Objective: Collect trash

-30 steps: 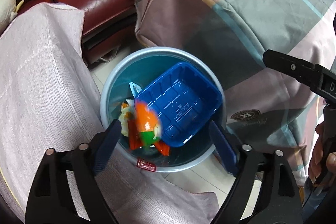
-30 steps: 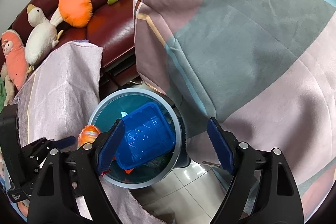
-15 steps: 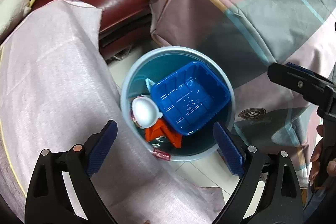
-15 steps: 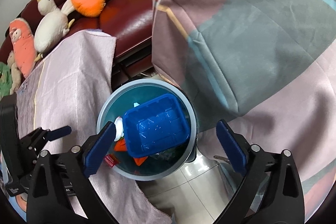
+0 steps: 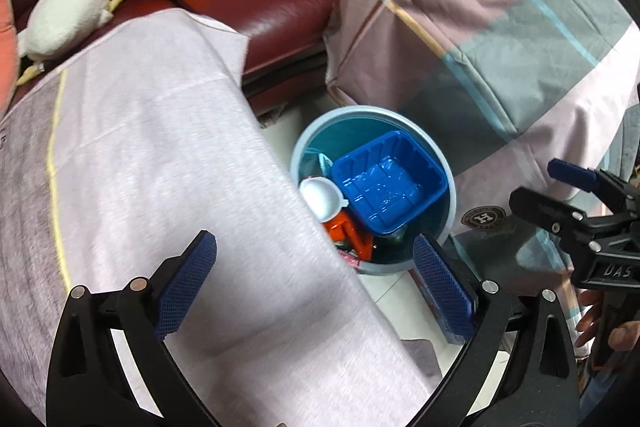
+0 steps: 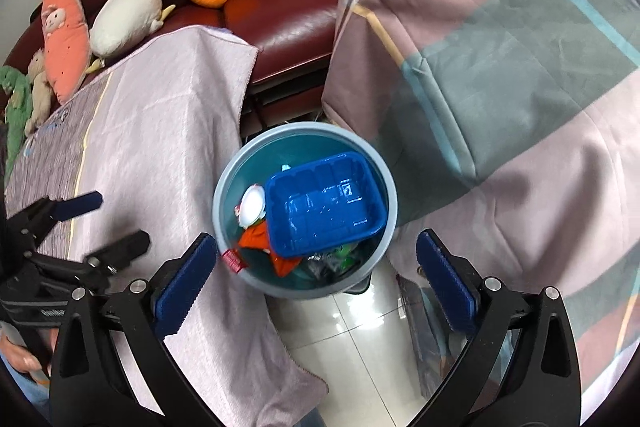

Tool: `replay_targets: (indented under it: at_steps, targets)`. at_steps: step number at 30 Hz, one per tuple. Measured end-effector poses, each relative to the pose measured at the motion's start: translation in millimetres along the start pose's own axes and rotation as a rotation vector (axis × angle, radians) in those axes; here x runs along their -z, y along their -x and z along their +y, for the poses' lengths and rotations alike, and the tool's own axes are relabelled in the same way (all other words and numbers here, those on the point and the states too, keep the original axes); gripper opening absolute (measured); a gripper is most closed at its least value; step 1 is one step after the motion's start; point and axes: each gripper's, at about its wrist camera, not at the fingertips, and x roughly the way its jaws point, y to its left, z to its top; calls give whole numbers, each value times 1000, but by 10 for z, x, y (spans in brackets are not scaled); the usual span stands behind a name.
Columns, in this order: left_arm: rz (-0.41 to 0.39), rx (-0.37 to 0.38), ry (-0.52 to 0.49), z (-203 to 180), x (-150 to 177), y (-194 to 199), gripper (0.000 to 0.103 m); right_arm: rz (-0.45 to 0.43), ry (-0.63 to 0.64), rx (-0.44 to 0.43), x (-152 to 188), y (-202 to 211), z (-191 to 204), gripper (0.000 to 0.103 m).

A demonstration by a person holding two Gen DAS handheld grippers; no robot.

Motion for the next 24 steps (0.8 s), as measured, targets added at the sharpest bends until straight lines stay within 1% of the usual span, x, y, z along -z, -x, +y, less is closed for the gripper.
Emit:
replay_targets:
  at_steps: [6, 11, 17, 24]
  targets:
    - [-46, -12, 23, 118, 192, 318, 99, -15, 29, 32, 212, 223, 186, 96]
    - [-82, -5, 39, 178, 367, 573, 99, -32, 51, 53, 414, 430, 333, 96]
    - [-122, -13, 53, 206, 596, 850, 99, -49, 72, 64, 620, 641, 448, 96]
    - [-137, -37, 66, 227, 828, 1024, 99, -58, 96, 54, 854, 820, 551, 96]
